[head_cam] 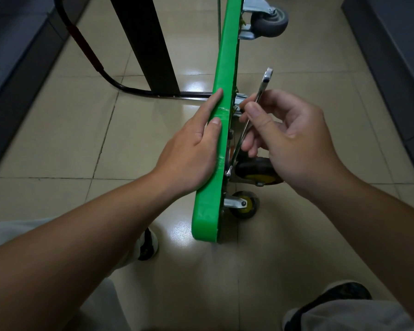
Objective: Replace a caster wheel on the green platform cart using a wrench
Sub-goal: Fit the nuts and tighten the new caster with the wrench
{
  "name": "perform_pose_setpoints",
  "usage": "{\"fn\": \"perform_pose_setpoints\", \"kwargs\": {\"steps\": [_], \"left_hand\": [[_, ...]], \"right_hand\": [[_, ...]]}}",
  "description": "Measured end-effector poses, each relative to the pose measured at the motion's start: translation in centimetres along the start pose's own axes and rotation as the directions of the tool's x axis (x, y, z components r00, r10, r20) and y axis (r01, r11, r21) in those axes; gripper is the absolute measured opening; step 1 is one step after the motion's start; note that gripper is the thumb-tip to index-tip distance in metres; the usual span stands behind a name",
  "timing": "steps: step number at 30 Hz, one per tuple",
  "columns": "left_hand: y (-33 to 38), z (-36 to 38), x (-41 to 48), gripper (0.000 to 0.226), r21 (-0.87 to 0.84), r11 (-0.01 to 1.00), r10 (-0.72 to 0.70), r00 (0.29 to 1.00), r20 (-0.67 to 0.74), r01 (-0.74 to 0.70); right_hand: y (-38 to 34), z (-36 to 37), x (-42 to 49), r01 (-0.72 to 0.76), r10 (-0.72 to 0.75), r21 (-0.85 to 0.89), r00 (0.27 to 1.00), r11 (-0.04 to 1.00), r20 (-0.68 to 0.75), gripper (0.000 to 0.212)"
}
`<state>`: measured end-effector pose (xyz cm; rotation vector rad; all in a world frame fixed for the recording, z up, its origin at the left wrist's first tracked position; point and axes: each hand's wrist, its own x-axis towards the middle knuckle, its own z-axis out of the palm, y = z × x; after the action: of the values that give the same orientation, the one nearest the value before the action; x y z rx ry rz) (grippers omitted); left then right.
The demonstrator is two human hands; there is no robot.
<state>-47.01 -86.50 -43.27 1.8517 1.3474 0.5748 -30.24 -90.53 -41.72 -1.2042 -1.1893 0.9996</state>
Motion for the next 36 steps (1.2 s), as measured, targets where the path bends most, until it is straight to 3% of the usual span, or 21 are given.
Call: {"fn": "perform_pose_setpoints", "kwargs": {"steps": [4, 6, 9, 12, 15, 22, 36], "left_hand": [[-0.1, 0.1, -0.1, 0.049, -0.01, 1.0, 0.009, 1.0, 0.009, -0.008], [-0.2, 0.2, -0.1, 0.051, -0.019, 1.0, 0.011, 1.0, 0.011, -0.011], [-0.2, 0.2, 0.0, 0.053, -0.021, 1.0, 0.017, 1.0, -0.011, -0.018], [-0.1, 0.2, 0.0, 0.054, -0.038, 0.999, -0.003, 1.0, -0.022, 0.002], [-0.1, 0.3, -0.1, 0.054, -0.045, 0.999, 0.005, 1.0, -0.02, -0.006], [-0.2, 0.3, 0.0, 0.055, -0.029, 1.0, 0.008, 0.999, -0.031, -0.009], [-0.4, 0.4, 0.2, 0.055, -0.038, 0.999, 0.01, 0.999, -0.035, -0.012]], "right_hand": [[-1.0, -0.4, -1.4, 0.189, -0.197, -0.089, 0.976, 0.978, -0.092, 0.011], [-1.7, -1.3, -2.8, 0.362, -0.379, -0.219, 0.925, 0.906, -0.041, 0.01], [-2.1, -2.4, -5.7, 0.598, -0.542, -0.389, 0.801, 0.7, 0.255, 0.014], [-1.4, -2.2, -8.4, 0.741, -0.528, -0.382, 0.666, 0.553, 0.527, 0.021], [-0.8, -1.7, -9.5, 0.782, -0.503, -0.388, 0.615, 0.487, 0.608, 0.03], [-0.6, -1.0, -9.7, 0.816, -0.496, -0.413, 0.575, 0.404, 0.651, 0.014], [-0.6, -0.3, -9.6, 0.822, -0.515, -0.419, 0.569, 0.387, 0.641, 0.011]]}}
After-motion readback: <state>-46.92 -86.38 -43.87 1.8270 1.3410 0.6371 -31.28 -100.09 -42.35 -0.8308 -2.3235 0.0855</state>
